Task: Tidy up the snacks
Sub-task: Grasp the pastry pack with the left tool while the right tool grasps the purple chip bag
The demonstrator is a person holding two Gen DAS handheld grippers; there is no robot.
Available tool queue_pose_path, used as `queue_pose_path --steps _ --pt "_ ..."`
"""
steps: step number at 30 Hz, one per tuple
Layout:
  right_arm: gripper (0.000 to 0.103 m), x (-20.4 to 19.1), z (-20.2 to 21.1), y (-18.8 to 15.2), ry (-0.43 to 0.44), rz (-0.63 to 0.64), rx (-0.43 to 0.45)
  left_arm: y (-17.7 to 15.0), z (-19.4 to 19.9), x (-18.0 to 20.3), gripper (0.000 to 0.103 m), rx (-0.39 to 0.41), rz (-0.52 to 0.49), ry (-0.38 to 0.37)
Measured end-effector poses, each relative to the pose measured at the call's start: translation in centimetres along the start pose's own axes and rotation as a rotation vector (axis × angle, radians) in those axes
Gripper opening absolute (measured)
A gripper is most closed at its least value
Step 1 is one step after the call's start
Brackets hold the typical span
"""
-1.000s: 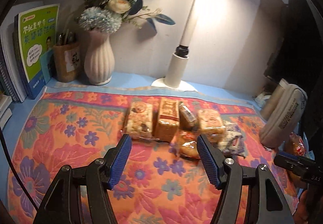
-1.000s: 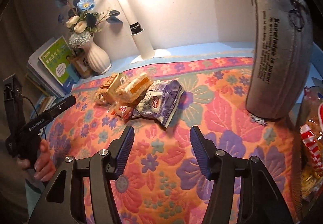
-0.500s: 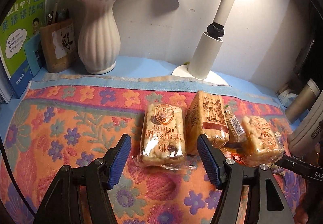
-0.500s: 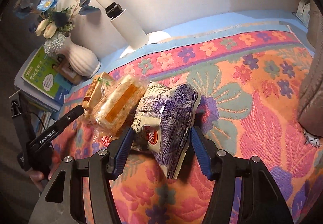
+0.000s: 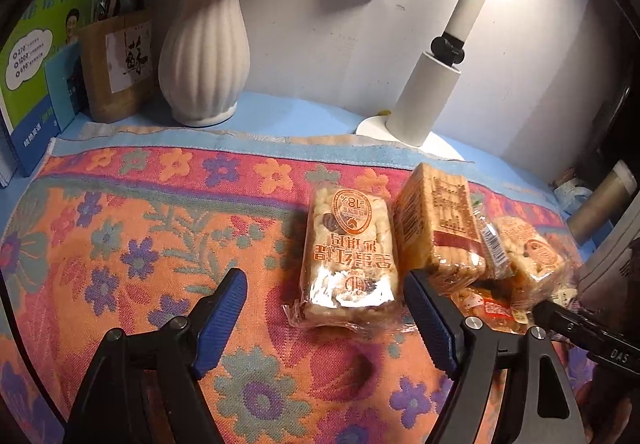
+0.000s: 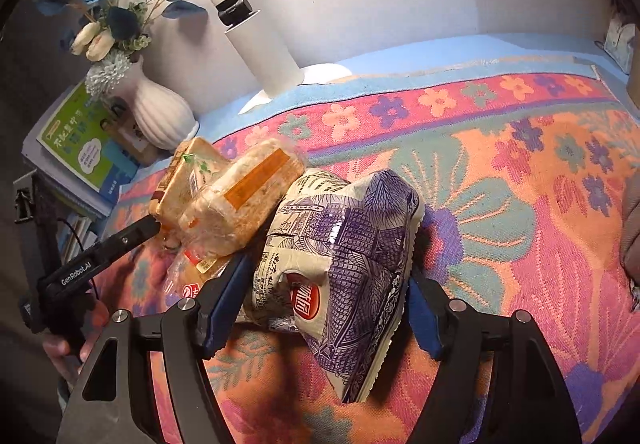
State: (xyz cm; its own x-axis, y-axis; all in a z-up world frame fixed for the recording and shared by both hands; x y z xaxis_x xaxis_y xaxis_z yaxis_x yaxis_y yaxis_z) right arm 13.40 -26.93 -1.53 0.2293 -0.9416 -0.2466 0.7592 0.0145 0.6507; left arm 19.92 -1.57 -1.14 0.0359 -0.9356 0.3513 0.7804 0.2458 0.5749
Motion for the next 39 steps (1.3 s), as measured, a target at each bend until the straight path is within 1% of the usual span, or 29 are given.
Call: queue_pose_path --steps 2,3,4,5,6,8,13,17,19,22,24,27,31,33,36,37,39 --pt "0.071 -0.2 -0.1 0.0 -0.015 0.014 0.002 -0.1 -1.0 0.5 0.071 -0.023 -0.020 0.034" --pt "0.071 -0.1 -0.1 0.0 -0.016 0.015 0.004 -0.2 -1.3 0.8 0.070 -0.023 -0.036 0.062" --pt "0.070 -0.1 -0.1 0.0 -0.016 0.015 0.007 -0.2 -1.5 0.9 0.067 -0.016 -0.049 0.088" --pt "0.068 -0.1 -0.1 0.1 -0.017 0.018 0.009 -0.2 -1.6 1.1 0.059 -0.007 -0.063 0.109" --pt "0.067 -0.1 0.0 0.0 -0.019 0.021 0.011 -0.3 -1.6 1.3 0.053 -0.002 -0.075 0.114" --pt "0.062 -0.2 0.2 0.0 -0.027 0.026 0.018 -0.3 -1.5 1.3 0.051 0.011 -0.079 0.118" --pt "0.056 0.0 0.9 -0.2 -0.021 0.016 0.035 -0.2 -0.4 0.3 0.050 0.038 -0.036 0.088" --pt "0.052 0.3 2.1 -0.9 -0.036 0.002 0.043 -1.1 1.2 0.1 0.050 0.046 -0.022 0.105" --pt "0.051 0.4 3.0 -1.8 -0.029 -0.012 0.047 -2.3 2.4 0.5 0.050 0.049 -0.015 0.091" --pt "0.051 0.3 4.6 -3.6 -0.007 -0.030 0.046 -4.7 4.9 1.0 0.050 0.063 -0.032 0.080" --pt "0.051 0.2 5.7 -4.9 -0.004 -0.029 0.040 -6.5 6.4 1.4 0.050 0.070 -0.035 0.059" --pt "0.051 -0.3 7.3 -6.8 0.016 -0.009 0.023 -9.0 7.5 2.1 0.050 0.068 -0.027 0.028" --pt "0.051 -0.9 9.3 -9.3 0.022 0.026 0.003 -11.4 8.3 3.2 0.050 0.069 -0.021 0.010" --pt "0.052 -0.8 10.2 -10.3 0.029 0.031 -0.007 -12.1 8.8 3.8 0.050 0.079 -0.021 -0.003" --pt "0.056 -0.4 10.9 -11.3 0.027 0.024 -0.008 -13.0 9.0 4.3 0.050 0.078 -0.028 -0.023" --pt "0.062 -0.1 11.0 -11.5 0.020 0.016 -0.002 -13.1 9.1 4.4 0.050 0.079 -0.036 -0.018" --pt "0.066 0.3 10.8 -11.6 0.040 -0.009 0.008 -13.3 9.4 4.4 0.050 0.102 -0.047 -0.011"
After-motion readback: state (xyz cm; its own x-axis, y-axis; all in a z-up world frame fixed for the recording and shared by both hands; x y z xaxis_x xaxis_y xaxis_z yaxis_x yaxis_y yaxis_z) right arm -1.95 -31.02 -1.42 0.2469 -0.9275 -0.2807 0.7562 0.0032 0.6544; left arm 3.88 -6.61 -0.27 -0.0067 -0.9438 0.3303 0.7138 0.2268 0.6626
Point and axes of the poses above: each gripper's, at about its wrist camera, not at the fingertips, and z roughly against the way its jaws point, x to its right, y to its top, the point moved 4 cm from there along -z, roughly the way its jaws point, and after that the axes turned 12 degrees about z, right-handed, at the moved point
